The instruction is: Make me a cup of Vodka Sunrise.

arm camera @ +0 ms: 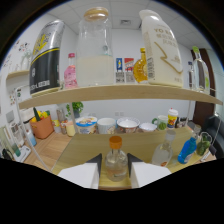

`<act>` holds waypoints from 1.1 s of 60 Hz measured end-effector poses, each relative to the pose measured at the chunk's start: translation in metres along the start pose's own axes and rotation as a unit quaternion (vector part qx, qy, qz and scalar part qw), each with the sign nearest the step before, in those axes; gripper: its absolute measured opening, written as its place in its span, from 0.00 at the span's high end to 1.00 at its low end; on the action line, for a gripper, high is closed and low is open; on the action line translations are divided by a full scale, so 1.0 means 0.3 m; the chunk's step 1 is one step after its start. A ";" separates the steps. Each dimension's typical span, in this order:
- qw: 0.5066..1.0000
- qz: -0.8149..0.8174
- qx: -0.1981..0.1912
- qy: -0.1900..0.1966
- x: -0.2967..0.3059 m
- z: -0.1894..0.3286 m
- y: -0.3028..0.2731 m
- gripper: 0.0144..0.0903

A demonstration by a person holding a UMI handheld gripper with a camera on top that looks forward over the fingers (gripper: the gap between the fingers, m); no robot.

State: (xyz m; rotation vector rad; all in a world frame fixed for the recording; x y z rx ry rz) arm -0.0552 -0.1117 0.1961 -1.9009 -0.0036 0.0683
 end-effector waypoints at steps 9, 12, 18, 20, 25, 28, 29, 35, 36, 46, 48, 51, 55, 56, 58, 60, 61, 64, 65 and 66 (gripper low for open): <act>1.000 -0.018 -0.001 0.008 0.011 0.005 0.002 0.72; 1.000 -0.028 -0.003 0.006 0.008 0.003 0.003 0.73; 0.999 -0.039 -0.001 0.002 0.004 -0.021 -0.008 0.73; 0.999 -0.042 0.003 -0.001 0.001 -0.038 -0.021 0.73; 0.999 -0.037 0.019 -0.008 -0.011 -0.098 -0.063 0.73; 0.999 -0.029 0.024 -0.015 -0.023 -0.144 -0.081 0.74; 0.999 -0.028 0.027 -0.017 -0.025 -0.161 -0.086 0.73; 0.999 -0.024 0.039 -0.029 -0.044 -0.263 -0.088 0.74; 0.998 -0.023 0.040 -0.030 -0.047 -0.279 -0.084 0.74; 0.999 -0.008 0.026 -0.043 -0.080 -0.408 0.018 0.74; 0.999 -0.005 0.021 -0.041 -0.079 -0.430 0.045 0.74; 0.999 0.000 0.011 -0.045 -0.089 -0.457 0.092 0.74; 0.999 0.009 0.001 -0.041 -0.093 -0.467 0.157 0.74; 0.999 0.010 -0.003 -0.041 -0.096 -0.466 0.173 0.74; 0.999 0.012 -0.008 -0.038 -0.095 -0.457 0.204 0.74; 0.999 0.014 -0.011 -0.034 -0.092 -0.444 0.235 0.74; 0.999 0.014 -0.013 -0.034 -0.093 -0.433 0.249 0.74; 0.999 0.013 -0.019 -0.029 -0.088 -0.394 0.288 0.74; 0.999 0.012 -0.022 -0.026 -0.087 -0.380 0.302 0.74; 0.999 0.012 -0.024 -0.024 -0.086 -0.365 0.314 0.74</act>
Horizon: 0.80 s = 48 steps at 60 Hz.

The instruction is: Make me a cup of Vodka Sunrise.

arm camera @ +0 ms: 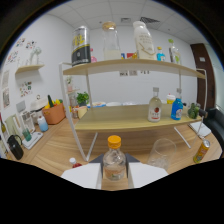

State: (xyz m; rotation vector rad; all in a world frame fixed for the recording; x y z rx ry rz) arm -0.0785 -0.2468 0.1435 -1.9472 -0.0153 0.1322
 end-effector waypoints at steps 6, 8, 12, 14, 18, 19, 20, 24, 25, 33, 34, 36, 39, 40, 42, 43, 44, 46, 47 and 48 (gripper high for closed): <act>1.000 -0.004 -0.010 0.009 0.005 0.089 0.058 0.74; 1.000 -0.007 -0.013 0.011 0.004 0.120 0.075 0.74; 0.999 -0.013 -0.024 0.018 0.008 0.176 0.120 0.74; 0.999 -0.015 -0.030 0.021 0.010 0.201 0.141 0.74; 0.999 -0.018 -0.043 0.025 0.015 0.242 0.184 0.74; 0.998 -0.020 -0.046 0.026 0.016 0.252 0.194 0.74; 0.998 -0.020 -0.050 0.027 0.017 0.259 0.204 0.74; 0.997 -0.021 -0.062 0.028 0.017 0.282 0.240 0.74; 0.997 -0.022 -0.066 0.029 0.018 0.286 0.250 0.74; 0.996 -0.023 -0.077 0.028 0.015 0.295 0.294 0.73; 0.996 -0.025 -0.078 0.027 0.014 0.295 0.296 0.73; 0.996 -0.030 -0.079 0.026 0.012 0.292 0.299 0.73; 0.996 -0.033 -0.081 0.023 0.011 0.286 0.306 0.72; 0.996 -0.034 -0.081 0.023 0.010 0.284 0.309 0.72; 0.996 -0.034 -0.084 0.022 0.008 0.274 0.310 0.72; 0.996 -0.035 -0.084 0.021 0.007 0.271 0.313 0.72; 0.996 -0.036 -0.085 0.020 0.006 0.267 0.316 0.72; 0.995 -0.039 -0.085 0.018 0.006 0.260 0.320 0.72; 0.996 -0.040 -0.084 0.017 0.006 0.258 0.320 0.71; 0.996 -0.040 -0.084 0.015 0.005 0.255 0.321 0.71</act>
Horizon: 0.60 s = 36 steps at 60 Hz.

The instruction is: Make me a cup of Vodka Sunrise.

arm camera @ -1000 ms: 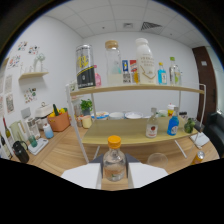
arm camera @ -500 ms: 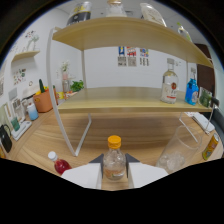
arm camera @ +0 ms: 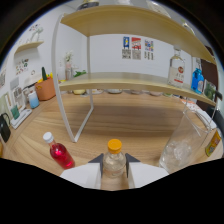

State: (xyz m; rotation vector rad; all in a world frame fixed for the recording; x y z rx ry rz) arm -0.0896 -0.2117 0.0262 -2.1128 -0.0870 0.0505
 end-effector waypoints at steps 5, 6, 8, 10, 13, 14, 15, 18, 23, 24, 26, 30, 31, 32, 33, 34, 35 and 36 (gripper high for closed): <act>1.000 0.000 -0.014 -0.007 -0.002 -0.004 0.023 0.65; 1.000 -0.002 -0.020 -0.008 -0.001 -0.004 0.030 0.60; 1.000 -0.004 -0.025 -0.008 0.003 -0.010 0.032 0.50; 1.000 -0.007 -0.023 -0.011 0.003 -0.022 0.024 0.36; 1.000 -0.014 -0.014 -0.017 0.000 -0.052 -0.006 0.16; 1.000 -0.016 -0.009 -0.021 -0.002 -0.065 -0.019 0.11; 1.000 -0.019 -0.005 -0.024 -0.004 -0.079 -0.033 0.06; 0.999 -0.028 0.007 -0.028 -0.002 -0.126 -0.074 0.06; 0.998 -0.044 0.036 -0.031 0.012 -0.221 -0.156 0.06; 0.998 -0.045 0.040 -0.032 0.018 -0.244 -0.172 0.06; 0.997 -0.043 0.047 -0.033 0.029 -0.283 -0.198 0.06; 0.998 -0.028 0.053 -0.034 0.059 -0.362 -0.223 0.06; 0.998 -0.023 0.053 -0.035 0.067 -0.381 -0.226 0.06; 0.998 -0.019 0.052 -0.034 0.079 -0.398 -0.228 0.06; 0.998 -0.014 0.054 -0.032 0.095 -0.414 -0.228 0.06; 0.998 -0.009 0.053 -0.029 0.110 -0.431 -0.228 0.06; 0.998 -0.004 0.053 -0.025 0.125 -0.447 -0.227 0.06; 0.998 0.000 0.053 -0.022 0.141 -0.462 -0.225 0.06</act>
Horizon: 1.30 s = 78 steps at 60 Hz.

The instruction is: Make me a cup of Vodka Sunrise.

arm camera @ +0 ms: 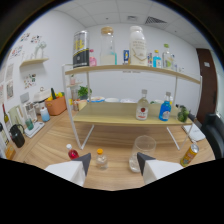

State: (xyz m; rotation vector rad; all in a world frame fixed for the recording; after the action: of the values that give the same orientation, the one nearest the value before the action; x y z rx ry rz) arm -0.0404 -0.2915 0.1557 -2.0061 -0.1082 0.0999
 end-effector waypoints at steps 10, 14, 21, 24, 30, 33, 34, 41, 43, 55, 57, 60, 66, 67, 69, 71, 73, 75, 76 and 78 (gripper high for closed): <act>0.998 0.031 -0.019 0.043 0.172 -0.117 0.052 0.05; 0.998 0.034 -0.019 0.057 0.239 -0.149 0.029 0.06; 0.997 0.036 0.011 0.066 0.328 -0.179 -0.145 0.06; 0.996 0.034 0.034 0.070 0.368 -0.182 -0.255 0.14; 0.993 0.031 0.079 0.077 0.439 -0.162 -0.474 0.06; 0.992 0.029 0.100 0.077 0.470 -0.146 -0.578 0.06; 0.991 0.028 0.107 0.078 0.480 -0.137 -0.612 0.06; 0.987 0.017 0.140 0.074 0.528 -0.062 -0.797 0.06; 0.986 0.014 0.146 0.074 0.541 -0.038 -0.836 0.08; 0.991 0.016 0.119 0.065 0.575 0.141 -0.901 0.29; 0.991 0.019 0.114 0.064 0.575 0.167 -0.893 0.36; 0.992 0.024 0.105 0.062 0.570 0.186 -0.884 0.49; 0.992 0.027 0.103 0.072 0.590 0.198 -0.883 0.70; 0.991 0.027 0.105 0.073 0.592 0.197 -0.885 0.70; 0.991 0.026 0.105 0.075 0.595 0.196 -0.883 0.70; 0.991 0.024 0.105 0.074 0.594 0.193 -0.882 0.71; 0.992 0.021 0.106 0.072 0.592 0.188 -0.882 0.71; 0.992 0.018 0.108 0.069 0.589 0.179 -0.884 0.72; 0.992 0.016 0.109 0.067 0.587 0.173 -0.886 0.72; 0.991 0.013 0.114 0.065 0.586 0.154 -0.894 0.72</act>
State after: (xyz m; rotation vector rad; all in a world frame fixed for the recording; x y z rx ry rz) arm 0.1201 -0.1153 0.3752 -1.7811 0.0126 -0.0029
